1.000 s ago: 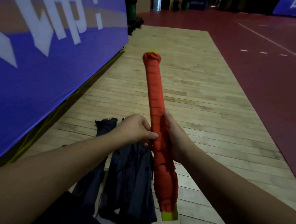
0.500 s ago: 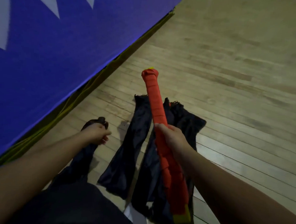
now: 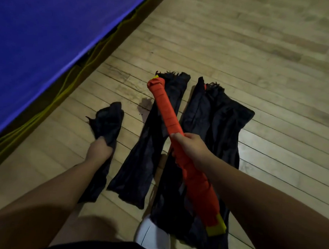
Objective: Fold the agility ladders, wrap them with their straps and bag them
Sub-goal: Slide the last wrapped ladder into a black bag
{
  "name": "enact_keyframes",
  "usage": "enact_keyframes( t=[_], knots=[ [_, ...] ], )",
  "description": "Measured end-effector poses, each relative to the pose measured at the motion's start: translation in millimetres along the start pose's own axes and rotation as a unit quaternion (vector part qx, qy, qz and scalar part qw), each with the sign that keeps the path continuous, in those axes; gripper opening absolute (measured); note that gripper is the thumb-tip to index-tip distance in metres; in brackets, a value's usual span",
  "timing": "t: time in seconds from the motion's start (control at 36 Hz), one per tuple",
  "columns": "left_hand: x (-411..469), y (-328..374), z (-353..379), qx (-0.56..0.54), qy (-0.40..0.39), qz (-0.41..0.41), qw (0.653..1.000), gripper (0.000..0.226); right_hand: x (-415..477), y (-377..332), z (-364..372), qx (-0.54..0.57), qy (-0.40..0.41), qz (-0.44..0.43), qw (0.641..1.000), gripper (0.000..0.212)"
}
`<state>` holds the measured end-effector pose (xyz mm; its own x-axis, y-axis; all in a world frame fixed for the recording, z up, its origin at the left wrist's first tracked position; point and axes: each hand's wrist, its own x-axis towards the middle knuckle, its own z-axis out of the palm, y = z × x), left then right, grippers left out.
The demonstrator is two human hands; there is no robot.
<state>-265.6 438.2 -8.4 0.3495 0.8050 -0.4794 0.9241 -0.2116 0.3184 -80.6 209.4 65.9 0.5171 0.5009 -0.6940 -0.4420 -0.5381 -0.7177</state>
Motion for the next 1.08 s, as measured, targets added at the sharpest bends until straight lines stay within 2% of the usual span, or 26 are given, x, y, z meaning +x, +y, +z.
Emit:
enact_keyframes(
  t=[0.11, 0.22, 0.33, 0.44, 0.56, 0.64, 0.75, 0.81, 0.92, 0.97, 1.0, 1.03, 1.08],
  knots=[
    [-20, 56, -20, -0.100, -0.020, 0.079, 0.992, 0.014, -15, -8, -14, 0.007, 0.009, -0.012, 1.000, 0.032],
    [-49, 116, -50, -0.215, -0.063, 0.124, 0.967, 0.034, -45, -28, -31, 0.029, 0.029, -0.046, 0.998, 0.026],
    [-99, 172, -82, -0.230, -0.140, 0.210, 0.940, 0.041, -91, -52, -56, 0.054, 0.057, -0.080, 0.994, 0.026],
    [-154, 218, -108, -0.200, -0.191, 0.274, 0.921, 0.041, -144, -75, -84, 0.084, 0.089, -0.102, 0.987, 0.031],
    [-230, 262, -135, -0.093, -0.275, 0.346, 0.892, 0.046, -209, -86, -120, 0.143, 0.096, -0.122, 0.977, 0.040],
    [-273, 284, -143, -0.070, -0.261, 0.384, 0.883, 0.053, -242, -87, -138, 0.169, 0.085, -0.124, 0.974, 0.048],
    [-343, 310, -145, -0.052, -0.281, 0.452, 0.845, 0.065, -299, -76, -174, 0.210, 0.096, -0.141, 0.963, 0.063],
    [-364, 315, -139, -0.047, -0.303, 0.460, 0.833, 0.055, -320, -69, -184, 0.222, 0.086, -0.145, 0.961, 0.059],
    [-407, 323, -112, -0.069, -0.368, 0.480, 0.793, 0.043, -358, -46, -208, 0.254, 0.092, -0.142, 0.952, 0.028],
    [-418, 321, -98, -0.113, -0.393, 0.480, 0.776, 0.037, -366, -34, -214, 0.256, 0.106, -0.135, 0.951, 0.027],
    [-427, 324, -87, -0.144, -0.415, 0.467, 0.767, 0.041, -370, -24, -221, 0.264, 0.115, -0.138, 0.947, 0.033],
    [-431, 324, -83, -0.179, -0.437, 0.436, 0.766, 0.060, -371, -17, -222, 0.268, 0.118, -0.139, 0.946, 0.038],
    [-436, 329, -77, -0.218, -0.469, 0.353, 0.780, 0.098, -374, -6, -224, 0.261, 0.136, -0.148, 0.944, 0.031]
  ],
)
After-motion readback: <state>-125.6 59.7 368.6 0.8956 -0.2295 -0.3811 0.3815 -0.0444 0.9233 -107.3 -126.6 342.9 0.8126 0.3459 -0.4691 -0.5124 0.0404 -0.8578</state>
